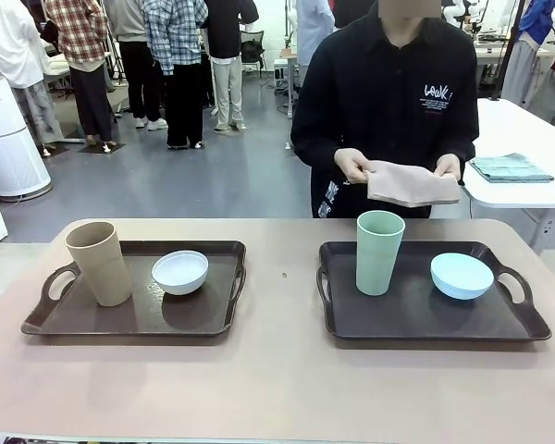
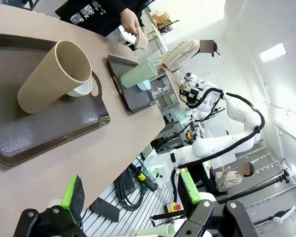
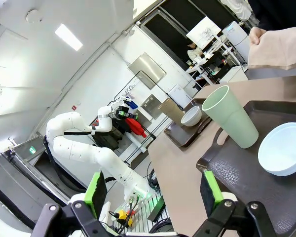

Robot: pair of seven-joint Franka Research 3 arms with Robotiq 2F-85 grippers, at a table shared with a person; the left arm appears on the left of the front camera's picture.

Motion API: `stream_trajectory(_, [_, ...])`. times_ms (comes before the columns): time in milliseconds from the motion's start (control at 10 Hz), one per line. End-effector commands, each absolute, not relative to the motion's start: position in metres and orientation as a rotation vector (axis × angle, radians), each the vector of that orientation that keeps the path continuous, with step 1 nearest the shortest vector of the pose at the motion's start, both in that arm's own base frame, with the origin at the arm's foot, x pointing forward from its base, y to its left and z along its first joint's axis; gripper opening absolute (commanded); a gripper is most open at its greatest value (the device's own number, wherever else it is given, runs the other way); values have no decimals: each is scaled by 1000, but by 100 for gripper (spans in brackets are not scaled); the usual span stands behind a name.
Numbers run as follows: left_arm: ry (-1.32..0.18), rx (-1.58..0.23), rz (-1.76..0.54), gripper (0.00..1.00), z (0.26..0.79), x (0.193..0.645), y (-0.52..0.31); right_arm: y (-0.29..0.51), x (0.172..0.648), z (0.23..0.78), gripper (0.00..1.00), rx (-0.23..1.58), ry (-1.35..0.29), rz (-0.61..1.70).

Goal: Set up a tray with a mat and arrange the tableware.
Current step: Pick up the Picnic Bowl and Reusable plastic cup from the Handle tray in front of the human's position and hold them in the air.

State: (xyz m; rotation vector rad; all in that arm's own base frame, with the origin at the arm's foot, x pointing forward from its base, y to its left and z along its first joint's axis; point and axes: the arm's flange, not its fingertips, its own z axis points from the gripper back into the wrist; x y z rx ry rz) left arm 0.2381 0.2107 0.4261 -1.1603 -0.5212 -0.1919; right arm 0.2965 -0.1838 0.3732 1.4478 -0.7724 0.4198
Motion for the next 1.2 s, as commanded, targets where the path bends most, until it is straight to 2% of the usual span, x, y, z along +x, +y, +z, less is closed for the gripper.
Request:
stream_trajectory(0, [-558,-1168,-204,100,424,237,208,-185,297,373,100,1458,-784,421])
stream_trajectory(400, [-521,-1160,-192,100,426,238,211,-184,297,373,100,1448,-772,420])
stream_trajectory(600, [-811,-683,-466,100,546,253,168,-193,313,409,100,1174,-772,441])
stream_trajectory(800, [-990,-165,-770,100,640,281,48,-185,332,441,100,980,-709,496])
stream_trajectory(900, [-1072,69,-931,100,681,283,-22,-174,339,454,100,804,-657,562])
stream_trajectory(1000, [-1100,159,-1078,100,694,281,-83,-163,348,470,100,566,-583,632])
stream_trajectory(1100, [-1052,160,-1240,100,691,285,-140,-146,367,484,100,335,-478,740])
